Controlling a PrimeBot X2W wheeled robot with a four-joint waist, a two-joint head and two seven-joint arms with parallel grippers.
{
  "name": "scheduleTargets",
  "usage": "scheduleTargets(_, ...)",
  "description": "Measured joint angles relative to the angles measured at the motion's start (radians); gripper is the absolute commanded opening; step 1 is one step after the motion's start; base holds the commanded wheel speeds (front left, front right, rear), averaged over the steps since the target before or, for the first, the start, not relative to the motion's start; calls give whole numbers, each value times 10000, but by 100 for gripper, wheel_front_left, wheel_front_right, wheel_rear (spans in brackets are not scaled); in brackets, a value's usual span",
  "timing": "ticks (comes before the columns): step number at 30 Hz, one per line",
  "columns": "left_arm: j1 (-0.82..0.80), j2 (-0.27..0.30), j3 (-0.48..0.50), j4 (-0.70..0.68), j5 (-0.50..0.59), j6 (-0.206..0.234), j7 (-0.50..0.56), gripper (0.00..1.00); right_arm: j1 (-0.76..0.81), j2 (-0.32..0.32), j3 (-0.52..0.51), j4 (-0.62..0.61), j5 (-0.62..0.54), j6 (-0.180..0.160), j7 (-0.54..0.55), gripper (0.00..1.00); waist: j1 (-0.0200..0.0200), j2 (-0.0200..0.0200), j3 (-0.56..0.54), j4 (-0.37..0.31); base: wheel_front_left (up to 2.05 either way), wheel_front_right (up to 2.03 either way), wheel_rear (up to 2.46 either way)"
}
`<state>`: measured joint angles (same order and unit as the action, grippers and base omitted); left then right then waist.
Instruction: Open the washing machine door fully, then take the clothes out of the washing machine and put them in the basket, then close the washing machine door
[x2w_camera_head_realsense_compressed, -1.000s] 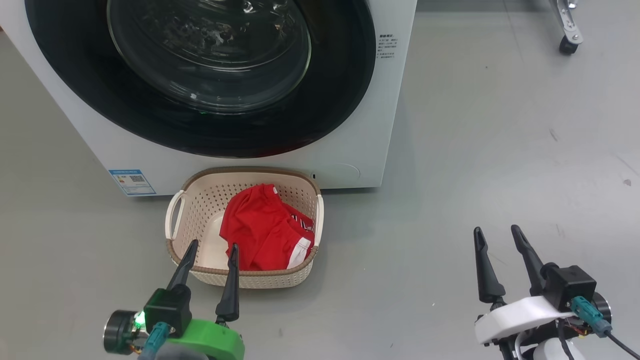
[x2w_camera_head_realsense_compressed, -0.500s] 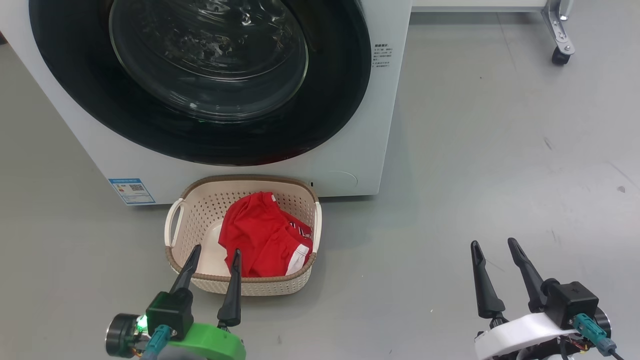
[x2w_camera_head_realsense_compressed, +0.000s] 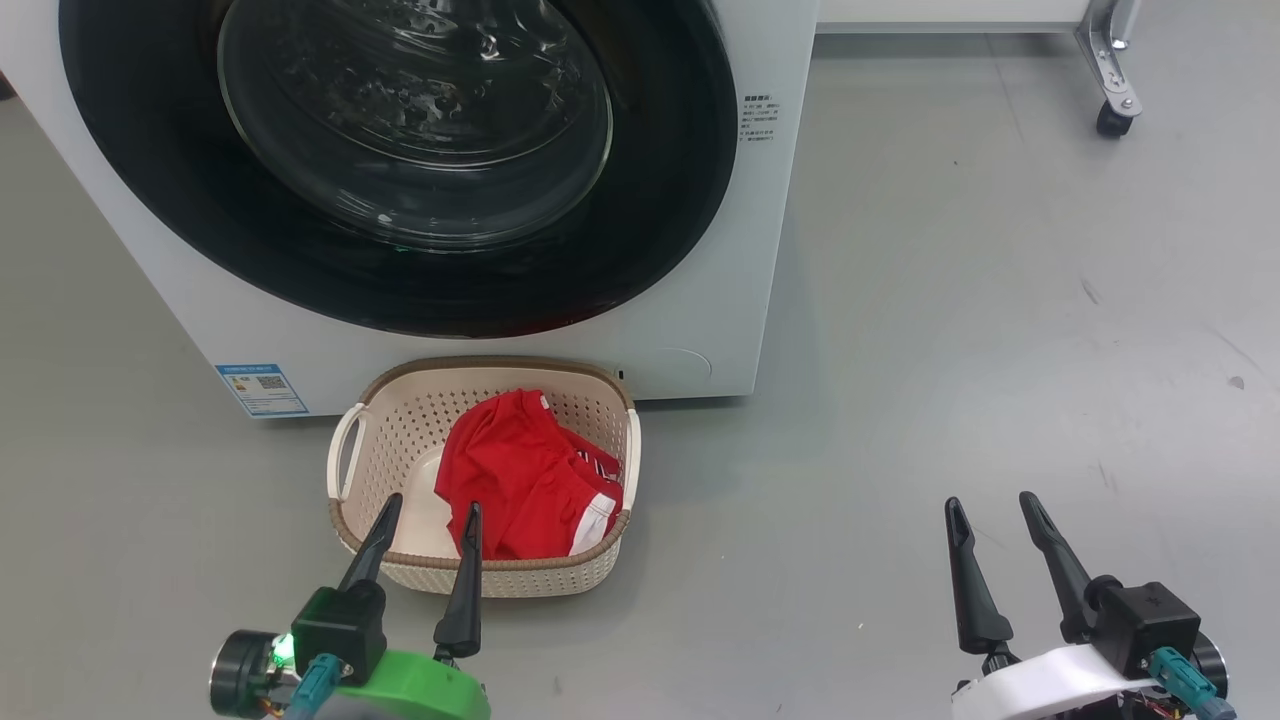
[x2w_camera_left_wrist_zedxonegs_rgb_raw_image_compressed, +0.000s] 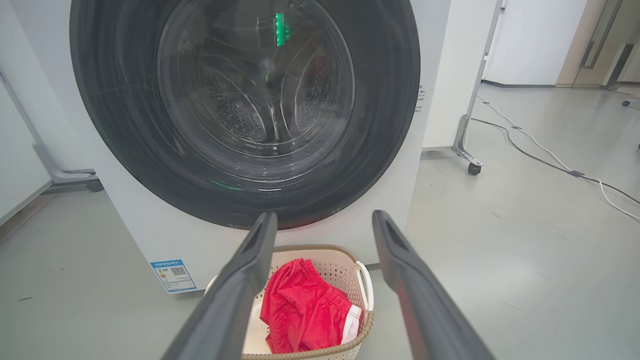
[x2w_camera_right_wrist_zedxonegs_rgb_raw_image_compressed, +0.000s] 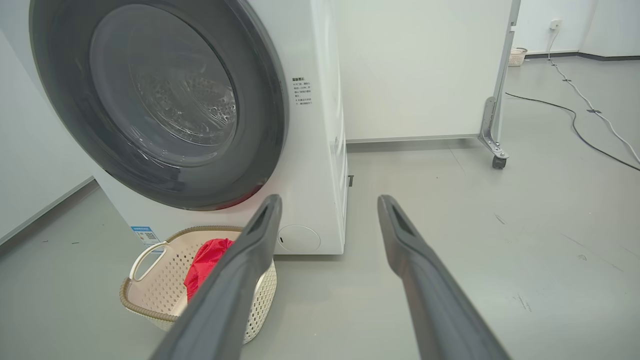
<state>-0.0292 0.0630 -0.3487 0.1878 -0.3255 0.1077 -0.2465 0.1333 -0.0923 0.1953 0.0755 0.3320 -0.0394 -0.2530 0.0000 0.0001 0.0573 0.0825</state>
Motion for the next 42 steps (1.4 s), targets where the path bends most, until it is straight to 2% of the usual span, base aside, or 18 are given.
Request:
scheduleTargets(18, 31, 31, -54, -36, -86, -77, 92, 100, 191, 61, -77, -159, -15, -67, 0, 100, 0, 0, -19, 15, 0, 0, 0)
scheduleTargets(19, 33, 29, -59, -4, -86, -77, 88, 0, 195, 71, -77, -123, -13, -67, 0, 0, 0, 0, -18, 18, 0, 0, 0)
scheduleTargets(25, 339, -96, -142, 606, -88, -77, 88, 0, 258, 221, 12, 518, -10, -65, 12, 0, 0, 0, -18, 18, 0, 0, 0)
scheduleTargets(30, 464, -98, -125, 577, -391, -128, 88, 0, 388, 251, 35, 506, 332, -31, 12, 0, 0, 0, -24, -5, 0, 0, 0)
scheduleTargets(42, 506, -109, 253, 366, -2140, -353, 362, 0, 389, 284, -196, 424, 2019, 121, 259, 0, 0, 0, -91, -121, 0, 0, 0)
